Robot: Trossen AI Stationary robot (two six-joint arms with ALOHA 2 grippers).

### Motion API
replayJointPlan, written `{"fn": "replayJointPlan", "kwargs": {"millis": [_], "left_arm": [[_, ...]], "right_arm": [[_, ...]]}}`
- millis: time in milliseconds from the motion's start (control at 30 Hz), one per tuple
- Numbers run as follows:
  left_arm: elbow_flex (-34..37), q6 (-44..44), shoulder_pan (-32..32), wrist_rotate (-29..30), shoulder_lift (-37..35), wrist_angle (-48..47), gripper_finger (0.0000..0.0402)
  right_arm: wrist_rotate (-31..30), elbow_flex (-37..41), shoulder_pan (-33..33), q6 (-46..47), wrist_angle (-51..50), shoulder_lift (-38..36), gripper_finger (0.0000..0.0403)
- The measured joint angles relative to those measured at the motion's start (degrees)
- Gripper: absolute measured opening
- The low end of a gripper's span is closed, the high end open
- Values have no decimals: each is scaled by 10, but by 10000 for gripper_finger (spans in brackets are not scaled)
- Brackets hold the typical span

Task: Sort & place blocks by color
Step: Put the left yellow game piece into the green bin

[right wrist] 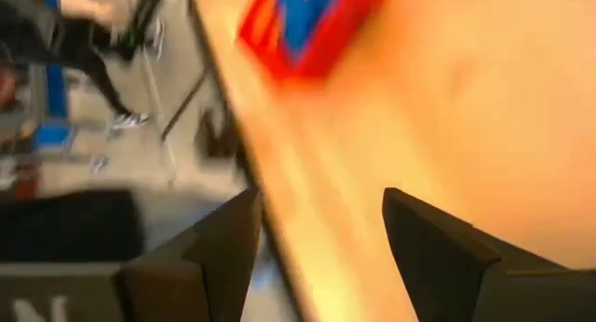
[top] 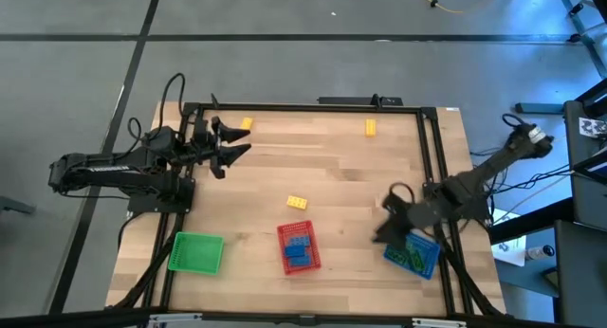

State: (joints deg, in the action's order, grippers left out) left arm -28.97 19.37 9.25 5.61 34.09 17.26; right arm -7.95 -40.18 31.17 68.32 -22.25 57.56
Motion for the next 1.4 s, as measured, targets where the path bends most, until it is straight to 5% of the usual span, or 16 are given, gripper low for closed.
{"fn": "replayJointPlan", "kwargs": {"millis": [233, 400, 533, 800, 1267, 1400], "left_arm": [[0, 15, 0, -8, 0, 0, 237], [0, 15, 0, -9, 0, 0, 237], [0, 12, 0, -43, 0, -3, 237], [0, 0, 0, -81, 17, -22, 237], [-1, -24, 0, -71, 16, -18, 237], [-1, 7, 0, -29, 19, -18, 237]], "right_arm": [[-4, 0, -207, -262, 222, 50, 228], [92, 0, -321, -398, 429, 72, 228], [152, 0, -375, -440, 496, 73, 228], [171, 0, -388, -555, 503, 72, 228], [171, 0, -388, -550, 503, 72, 228], [171, 0, -388, -550, 503, 72, 228]]}}
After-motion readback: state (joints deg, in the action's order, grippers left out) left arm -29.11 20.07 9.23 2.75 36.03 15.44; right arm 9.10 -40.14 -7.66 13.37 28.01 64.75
